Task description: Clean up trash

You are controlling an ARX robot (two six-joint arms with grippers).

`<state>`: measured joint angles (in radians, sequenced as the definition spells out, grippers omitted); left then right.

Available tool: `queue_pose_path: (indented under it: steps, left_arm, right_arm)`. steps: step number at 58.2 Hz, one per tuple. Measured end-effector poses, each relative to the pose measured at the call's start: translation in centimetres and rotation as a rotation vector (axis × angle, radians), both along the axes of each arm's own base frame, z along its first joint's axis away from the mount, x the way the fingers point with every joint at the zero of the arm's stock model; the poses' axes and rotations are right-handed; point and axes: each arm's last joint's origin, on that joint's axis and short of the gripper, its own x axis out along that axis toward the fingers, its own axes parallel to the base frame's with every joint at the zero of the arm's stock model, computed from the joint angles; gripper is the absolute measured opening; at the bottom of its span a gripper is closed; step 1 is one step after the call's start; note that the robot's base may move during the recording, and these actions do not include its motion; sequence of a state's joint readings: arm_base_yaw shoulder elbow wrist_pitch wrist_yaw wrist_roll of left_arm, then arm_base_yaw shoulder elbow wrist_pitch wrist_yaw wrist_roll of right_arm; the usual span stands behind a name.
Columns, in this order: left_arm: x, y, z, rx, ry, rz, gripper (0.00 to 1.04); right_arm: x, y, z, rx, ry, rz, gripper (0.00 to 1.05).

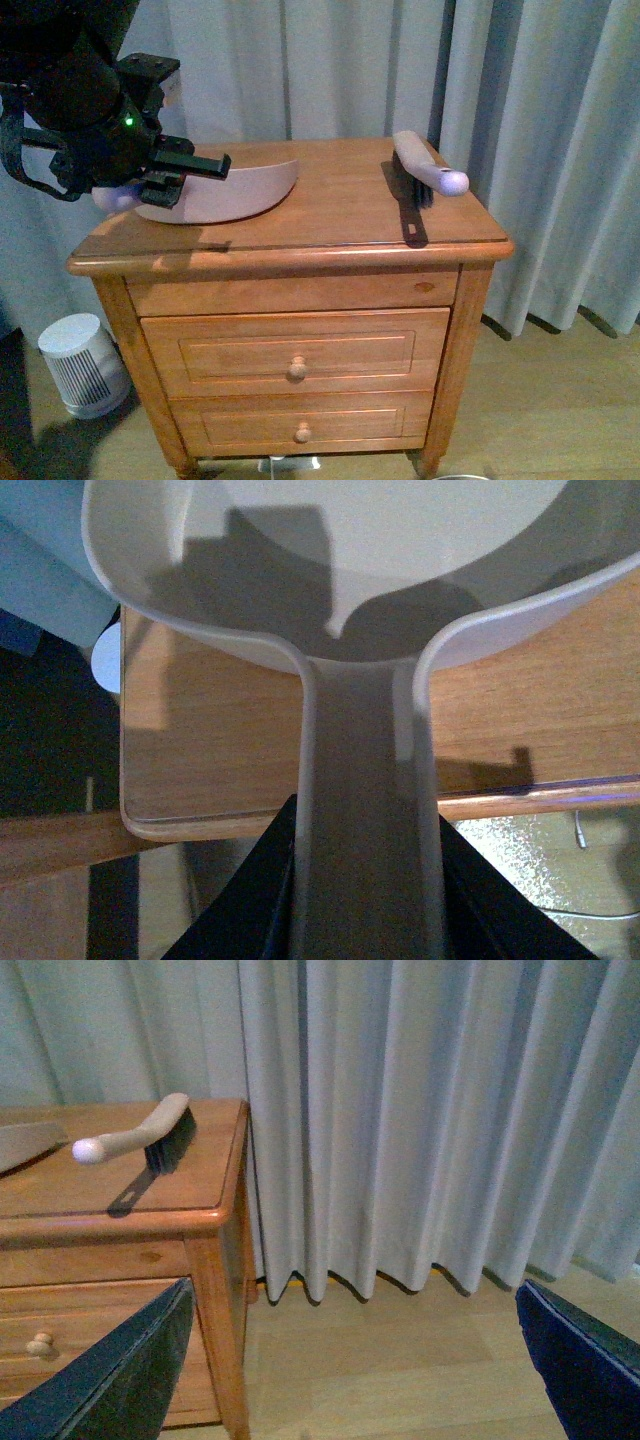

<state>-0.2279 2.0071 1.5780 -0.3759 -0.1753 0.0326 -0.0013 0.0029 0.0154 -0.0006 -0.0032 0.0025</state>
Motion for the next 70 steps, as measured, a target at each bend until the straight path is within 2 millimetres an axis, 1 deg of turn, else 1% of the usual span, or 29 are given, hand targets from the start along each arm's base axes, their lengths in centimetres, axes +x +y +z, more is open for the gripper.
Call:
queue_pose_path:
  steps: [3,8,12,15,17,21,24,27,29,30,32,36,39,40,42,43,45,46,50,59,70]
  left_arm:
    - [-0.3,0.1,0.4,-0.016,-0.02,-0.011,0.28]
    - [-0.9,0.2,1.9,-0.042,-0.081,-0.026,0.28]
    - [-1.8,0.6,4.0,-0.061,-0.172,-0.039,0.28]
    - [-3.0,1.3,6.3,-0.071,-0.283,-0.048,0.28]
    - [-3.5,1.6,7.1,-0.087,-0.325,-0.05,0.28]
    - [-5.2,2.6,9.1,-0.11,-0.442,-0.049,0.28]
    - [-6.3,3.1,10.0,-0.125,-0.5,-0.048,0.28]
    - [-7.8,3.8,11.0,-0.128,-0.575,-0.046,0.28]
    - [-9.4,4.3,11.8,-0.134,-0.645,-0.041,0.28]
    - [-9.8,4.4,11.9,-0.135,-0.659,-0.04,0.28]
    - [-11.1,4.8,12.3,-0.132,-0.709,-0.04,0.28]
    - [-13.3,5.4,12.6,-0.146,-0.761,-0.047,0.28]
    - [-15.3,5.9,12.5,-0.151,-0.806,-0.053,0.28]
    - [-15.6,5.9,12.5,-0.153,-0.813,-0.053,0.28]
    - [-16.9,6.2,12.3,-0.161,-0.829,-0.056,0.28]
    - [-17.2,6.2,12.2,-0.165,-0.832,-0.057,0.28]
    - [-18.8,6.4,11.8,-0.164,-0.856,-0.062,0.28]
    - [-19.1,6.5,11.7,-0.164,-0.858,-0.063,0.28]
    - [-21.6,6.8,11.1,-0.179,-0.864,-0.079,0.28]
    - [-25.5,7.3,10.0,-0.192,-0.869,-0.11,0.28]
    - [-29.0,8.3,9.4,-0.2,-0.874,-0.113,0.28]
  right_arm:
    - [0.0,0.0,0.0,0.0,0.0,0.0,0.97]
    - [0.0,0.0,0.0,0.0,0.0,0.0,0.97]
    - [0.0,0.0,0.0,0.0,0.0,0.0,0.97]
    - [0.0,0.0,0.0,0.0,0.0,0.0,0.97]
    - [0.0,0.0,0.0,0.0,0.0,0.0,0.97]
    - [0.0,0.0,0.0,0.0,0.0,0.0,0.97]
    - [0.0,0.0,0.0,0.0,0.0,0.0,0.97]
    - [0.0,0.0,0.0,0.0,0.0,0.0,0.97]
    - [0.0,0.0,0.0,0.0,0.0,0.0,0.97]
    - [0.0,0.0,0.0,0.0,0.0,0.0,0.97]
    - [0.0,0.0,0.0,0.0,0.0,0.0,0.97]
    - [0.0,0.0,0.0,0.0,0.0,0.0,0.97]
    - [0.0,0.0,0.0,0.0,0.0,0.0,0.97]
    - [0.0,0.0,0.0,0.0,0.0,0.0,0.97]
    - [0.0,0.0,0.0,0.0,0.0,0.0,0.97]
    - [0.0,0.0,0.0,0.0,0.0,0.0,0.97]
    - [0.0,0.0,0.0,0.0,0.0,0.0,0.97]
    - [0.0,0.0,0.0,0.0,0.0,0.0,0.97]
    - [0.0,0.0,0.0,0.0,0.0,0.0,0.97]
    - [0.0,0.0,0.0,0.0,0.0,0.0,0.97]
    - [0.0,0.0,0.0,0.0,0.0,0.0,0.97]
